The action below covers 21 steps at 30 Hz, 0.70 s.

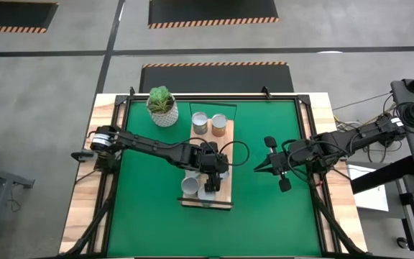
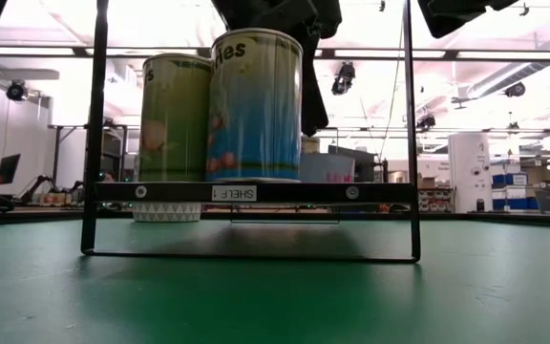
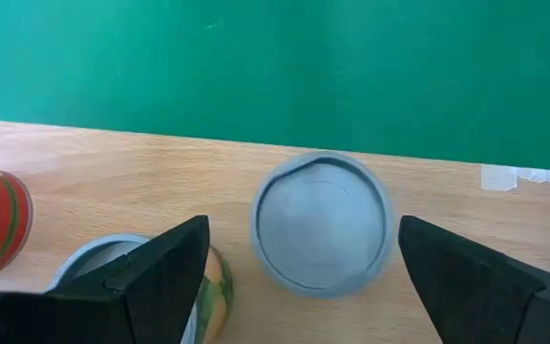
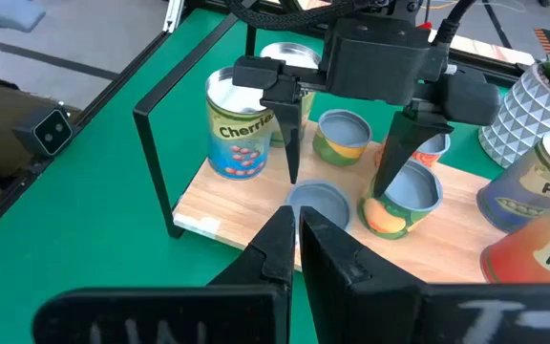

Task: Pick and place cans onto a shelf
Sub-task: Put the canned salmon on the shelf

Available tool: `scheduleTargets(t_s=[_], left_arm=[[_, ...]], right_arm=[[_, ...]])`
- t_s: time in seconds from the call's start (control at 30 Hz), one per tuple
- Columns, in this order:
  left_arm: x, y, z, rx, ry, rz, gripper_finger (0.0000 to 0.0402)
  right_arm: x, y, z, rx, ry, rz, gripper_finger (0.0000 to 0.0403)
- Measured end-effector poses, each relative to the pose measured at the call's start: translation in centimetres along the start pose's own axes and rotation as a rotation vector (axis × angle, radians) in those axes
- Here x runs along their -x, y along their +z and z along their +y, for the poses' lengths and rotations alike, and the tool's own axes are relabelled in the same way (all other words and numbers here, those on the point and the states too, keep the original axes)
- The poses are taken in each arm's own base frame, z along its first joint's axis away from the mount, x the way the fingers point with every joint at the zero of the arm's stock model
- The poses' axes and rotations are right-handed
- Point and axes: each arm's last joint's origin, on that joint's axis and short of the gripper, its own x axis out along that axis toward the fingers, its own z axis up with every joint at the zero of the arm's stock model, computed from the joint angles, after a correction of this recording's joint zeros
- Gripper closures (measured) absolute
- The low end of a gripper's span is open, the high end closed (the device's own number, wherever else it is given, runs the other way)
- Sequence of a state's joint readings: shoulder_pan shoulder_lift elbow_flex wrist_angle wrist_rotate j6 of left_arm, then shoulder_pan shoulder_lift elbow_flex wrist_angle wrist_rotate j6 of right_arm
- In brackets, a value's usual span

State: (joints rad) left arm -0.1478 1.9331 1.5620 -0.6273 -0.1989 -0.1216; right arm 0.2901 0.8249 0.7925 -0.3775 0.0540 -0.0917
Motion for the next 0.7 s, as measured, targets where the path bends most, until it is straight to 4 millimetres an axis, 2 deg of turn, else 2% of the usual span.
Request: scheduleTargets(t_s=[0.17,0.33,0.47,0.7], left_arm=[[0.5,0.4,-0.3,-0.055,-0.006,-0.018,0.0079],[2.9,1.8,-1.1,-0.132,-0.023,-0.097,0.0088],[5.3,2.1,-2.2,-0.228,-0.020,-0.155,0.0105],[10.1,0.9,-4.9,-0.390,-0.075,-0.229,0.0157]], right_arm=[[0.0,0.0,0.0,-0.032,0.000,0.001,0.0392],[-0.7,-0.4,0.1,-0.111,0.001,0.036,0.0392],[-2.4,-1.1,0.2,-0.180,0.000,0.108,0.0392],[-6.7,-2.5,0.5,-0.211,-0.006,0.243,0.0392]])
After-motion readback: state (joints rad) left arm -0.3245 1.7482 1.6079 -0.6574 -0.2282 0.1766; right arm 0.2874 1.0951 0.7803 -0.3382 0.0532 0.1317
